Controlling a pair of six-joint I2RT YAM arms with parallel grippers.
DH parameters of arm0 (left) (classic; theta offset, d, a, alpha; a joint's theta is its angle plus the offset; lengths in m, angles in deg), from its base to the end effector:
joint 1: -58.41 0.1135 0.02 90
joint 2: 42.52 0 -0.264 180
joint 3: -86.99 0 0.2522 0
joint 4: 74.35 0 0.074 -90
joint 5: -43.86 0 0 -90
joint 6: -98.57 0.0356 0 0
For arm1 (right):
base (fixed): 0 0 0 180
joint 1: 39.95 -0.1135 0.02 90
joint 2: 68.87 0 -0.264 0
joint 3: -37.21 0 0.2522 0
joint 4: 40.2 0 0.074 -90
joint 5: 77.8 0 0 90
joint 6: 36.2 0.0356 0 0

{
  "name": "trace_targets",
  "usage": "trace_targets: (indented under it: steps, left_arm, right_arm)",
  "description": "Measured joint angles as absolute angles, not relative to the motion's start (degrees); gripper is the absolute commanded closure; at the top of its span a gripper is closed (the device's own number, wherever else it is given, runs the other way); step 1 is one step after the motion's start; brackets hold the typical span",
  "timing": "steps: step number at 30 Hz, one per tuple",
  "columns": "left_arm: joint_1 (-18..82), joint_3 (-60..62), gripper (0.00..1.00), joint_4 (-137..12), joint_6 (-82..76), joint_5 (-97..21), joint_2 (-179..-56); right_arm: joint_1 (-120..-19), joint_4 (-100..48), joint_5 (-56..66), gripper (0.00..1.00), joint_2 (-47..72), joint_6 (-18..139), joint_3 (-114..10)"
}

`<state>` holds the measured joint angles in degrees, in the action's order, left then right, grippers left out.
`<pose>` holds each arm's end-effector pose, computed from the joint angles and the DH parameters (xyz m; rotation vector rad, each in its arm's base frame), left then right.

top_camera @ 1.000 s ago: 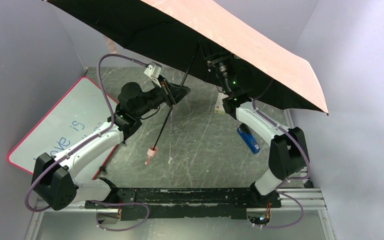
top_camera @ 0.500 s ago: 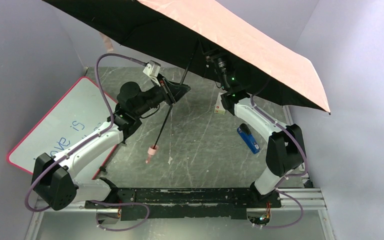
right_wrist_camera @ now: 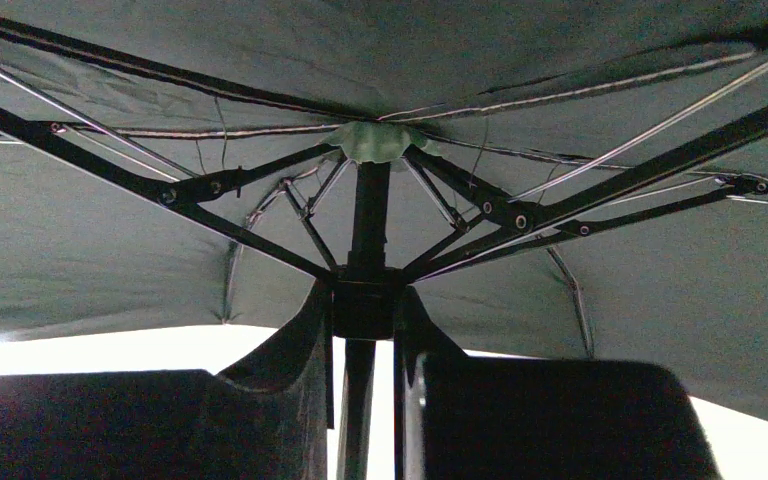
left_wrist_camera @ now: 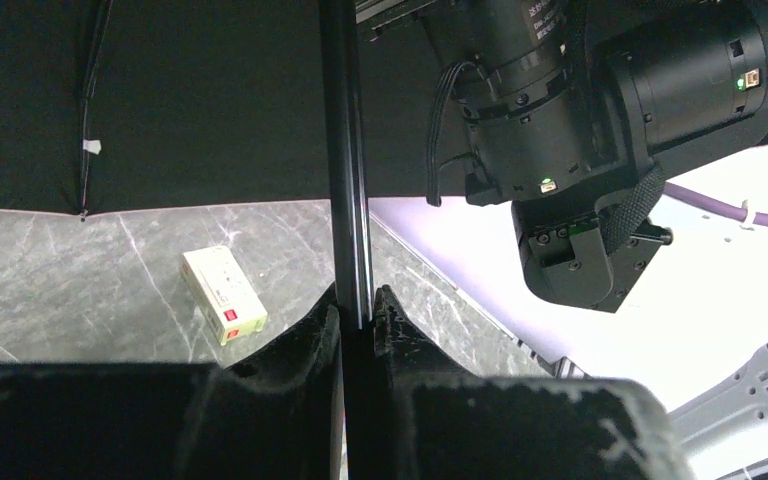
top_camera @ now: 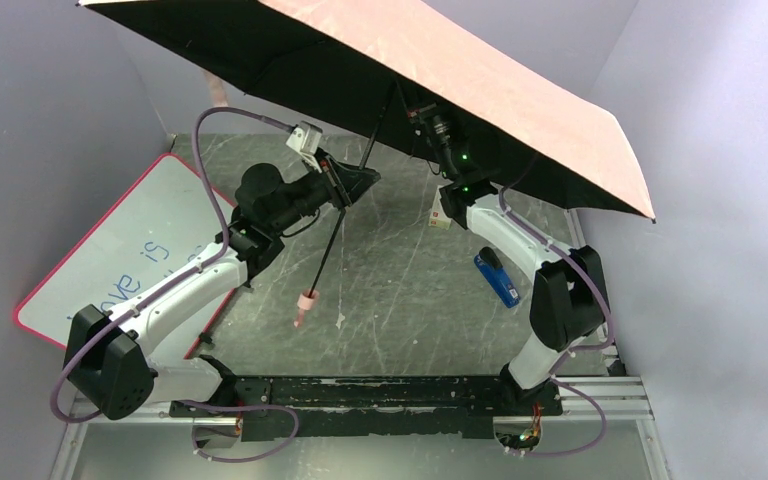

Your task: Put away the umbrella

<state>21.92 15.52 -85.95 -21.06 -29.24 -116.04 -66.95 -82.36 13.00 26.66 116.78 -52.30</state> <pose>0.2380 -0.1889 0.3756 0.3509 1.4740 -1.1483 0.3430 0.1742 0.4145 0.3335 0.9810 1.4367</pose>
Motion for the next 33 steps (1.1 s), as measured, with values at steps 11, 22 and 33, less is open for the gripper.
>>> trace_targets:
  steps: [11, 22, 33]
  left_arm:
    - [21.0, 15.8, 0.95, -77.3, -20.4, -27.4, -116.0]
    - [21.4, 16.0, 0.95, -78.3, -20.2, -28.5, -116.3]
    - [21.5, 16.0, 0.95, -81.4, -20.3, -29.1, -116.3]
  right_arm:
    - [-69.1, -87.0, 18.8, 1.0, 22.8, 113.6, -40.0]
    - [-72.2, -90.7, 14.9, 1.0, 23.2, 114.7, -36.8]
    - [-70.7, -92.7, 9.5, 1.0, 25.1, 117.8, -39.8]
